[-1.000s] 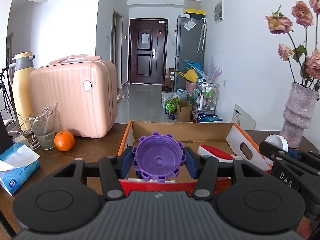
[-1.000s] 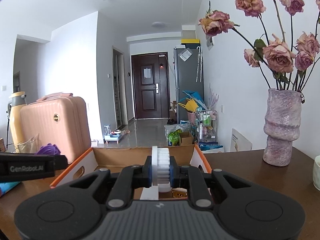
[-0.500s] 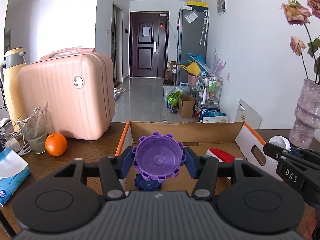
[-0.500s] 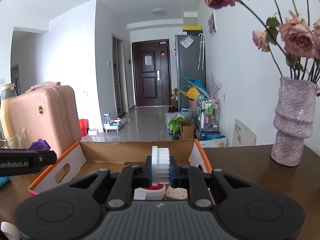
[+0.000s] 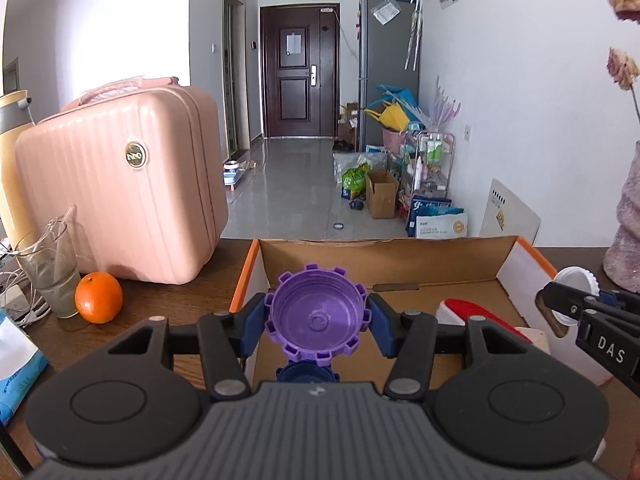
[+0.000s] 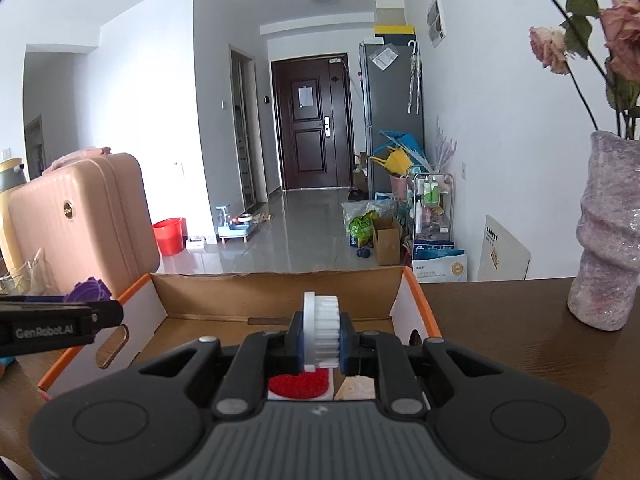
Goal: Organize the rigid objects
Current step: 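Open both tools to drop the purple and white caps into the box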
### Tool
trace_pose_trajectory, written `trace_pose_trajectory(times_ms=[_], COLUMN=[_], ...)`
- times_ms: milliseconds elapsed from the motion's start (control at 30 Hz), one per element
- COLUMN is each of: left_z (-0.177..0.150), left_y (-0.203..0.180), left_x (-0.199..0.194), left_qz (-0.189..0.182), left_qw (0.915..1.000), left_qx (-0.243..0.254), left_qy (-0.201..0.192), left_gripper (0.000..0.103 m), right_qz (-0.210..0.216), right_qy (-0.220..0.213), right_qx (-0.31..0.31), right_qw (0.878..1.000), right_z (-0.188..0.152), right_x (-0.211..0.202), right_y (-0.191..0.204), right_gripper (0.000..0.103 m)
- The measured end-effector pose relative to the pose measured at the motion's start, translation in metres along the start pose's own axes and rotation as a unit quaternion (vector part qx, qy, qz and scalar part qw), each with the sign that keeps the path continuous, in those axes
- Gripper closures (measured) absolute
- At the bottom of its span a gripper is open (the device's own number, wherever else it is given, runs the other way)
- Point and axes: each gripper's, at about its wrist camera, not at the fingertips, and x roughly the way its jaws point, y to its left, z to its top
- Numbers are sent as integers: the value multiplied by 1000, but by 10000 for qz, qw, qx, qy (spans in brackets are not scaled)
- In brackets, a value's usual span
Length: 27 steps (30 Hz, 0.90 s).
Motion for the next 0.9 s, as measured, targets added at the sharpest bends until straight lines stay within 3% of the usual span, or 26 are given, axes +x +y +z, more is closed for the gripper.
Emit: trace_pose_trajectory(times_ms=[467,533,567,600,667,733,767,800,900], left_z=[0,0,1,1,1,2,2,2,3], left_y=[-3,-4,-4,-4,-2,0,1,1,2], left_x=[23,24,23,22,19,17,16,16,17], left_qz=[48,11,21,56,124,111,143,201,226], left_qw=[9997,9996,9996,9997,9998,9999,9999,9998,9997], left_qx=[132,153,160,158,118,87,50,31,3], left_qy=[218,221,213,181,97,53,25,-7,21], left_gripper=[48,43,31,16,8,1,0,0,0], right_qz=[-75,-75,-96,-115,-125,-169,-222,-257,-275], right_qy=[158,236,264,281,267,170,95,17,-56], right_qx=[-136,-147,-133,-125,-84,-56,-47,-50,-104], right_qw=[9998,9996,9995,9995,9995,9997,9997,9997,9996], right_z=[4,5,5,6,7,8,9,7,8], right_x=[20,21,21,21,19,16,13,11,8], right_y=[7,6,6,5,4,3,4,4,6], right_gripper=[88,87,87,80,61,20,10,3,2])
